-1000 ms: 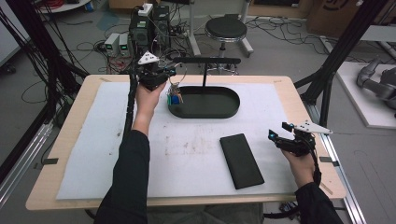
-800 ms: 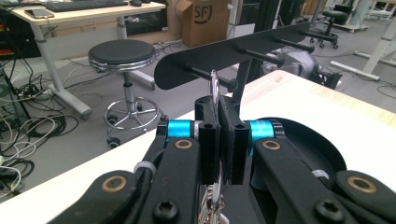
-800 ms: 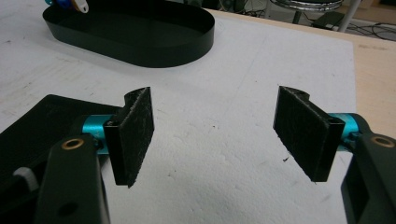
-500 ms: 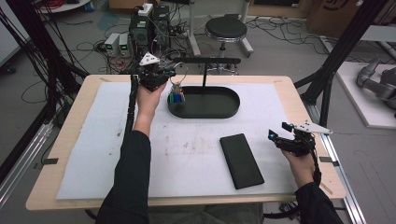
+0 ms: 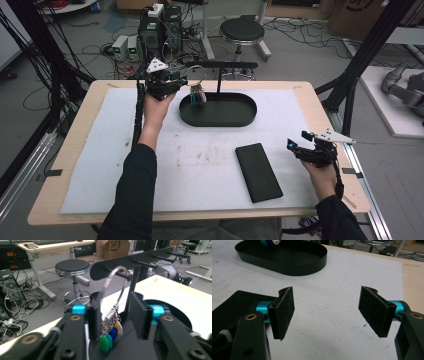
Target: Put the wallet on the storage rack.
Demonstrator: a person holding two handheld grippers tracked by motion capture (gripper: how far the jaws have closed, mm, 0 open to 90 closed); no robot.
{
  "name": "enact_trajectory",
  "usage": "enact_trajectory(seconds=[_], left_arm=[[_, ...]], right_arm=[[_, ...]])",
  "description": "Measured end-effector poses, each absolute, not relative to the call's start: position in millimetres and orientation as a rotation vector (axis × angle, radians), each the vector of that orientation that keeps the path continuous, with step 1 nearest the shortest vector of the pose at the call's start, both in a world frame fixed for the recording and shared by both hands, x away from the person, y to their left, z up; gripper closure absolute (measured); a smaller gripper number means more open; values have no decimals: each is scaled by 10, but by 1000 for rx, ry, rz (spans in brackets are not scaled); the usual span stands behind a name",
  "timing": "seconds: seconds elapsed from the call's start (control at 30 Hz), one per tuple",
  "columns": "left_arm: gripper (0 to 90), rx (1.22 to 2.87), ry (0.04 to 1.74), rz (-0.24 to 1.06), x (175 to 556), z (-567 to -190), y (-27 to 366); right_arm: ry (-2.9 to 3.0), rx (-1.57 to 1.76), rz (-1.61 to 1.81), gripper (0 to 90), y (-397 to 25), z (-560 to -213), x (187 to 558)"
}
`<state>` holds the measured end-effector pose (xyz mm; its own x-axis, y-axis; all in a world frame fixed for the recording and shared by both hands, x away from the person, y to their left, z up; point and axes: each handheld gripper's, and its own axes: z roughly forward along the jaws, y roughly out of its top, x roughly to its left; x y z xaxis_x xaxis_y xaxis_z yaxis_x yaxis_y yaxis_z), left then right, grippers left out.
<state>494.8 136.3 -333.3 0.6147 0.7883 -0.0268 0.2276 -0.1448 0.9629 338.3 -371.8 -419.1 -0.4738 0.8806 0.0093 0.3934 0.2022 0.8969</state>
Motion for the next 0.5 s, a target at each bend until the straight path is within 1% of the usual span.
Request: enact_trajectory(seconds=[0.1,0.2,0.23,0.4,0.43,0.5], left_arm=[[535,1695,829,634,4852,-3346,1389],[475,1678,825,616,4742,-3360,1434],[439,1682,815,611,4698,-3361,1447],[436,1700,760,590,4457,-3366,1477],[415,1687,749,588,4369,-3360,1492],[402,1685,740,588,4319,-3356,1502]], right_arm=[[1960,1187,1224,295,-3716,-4190,3381],[1956,1190,1220,294,-3714,-4190,3382],[1957,1190,1217,294,-3715,-4191,3384],[1958,1187,1212,294,-3708,-4193,3386],[1956,1191,1208,295,-3703,-4192,3382],[1954,1193,1206,294,-3698,-4191,3379]])
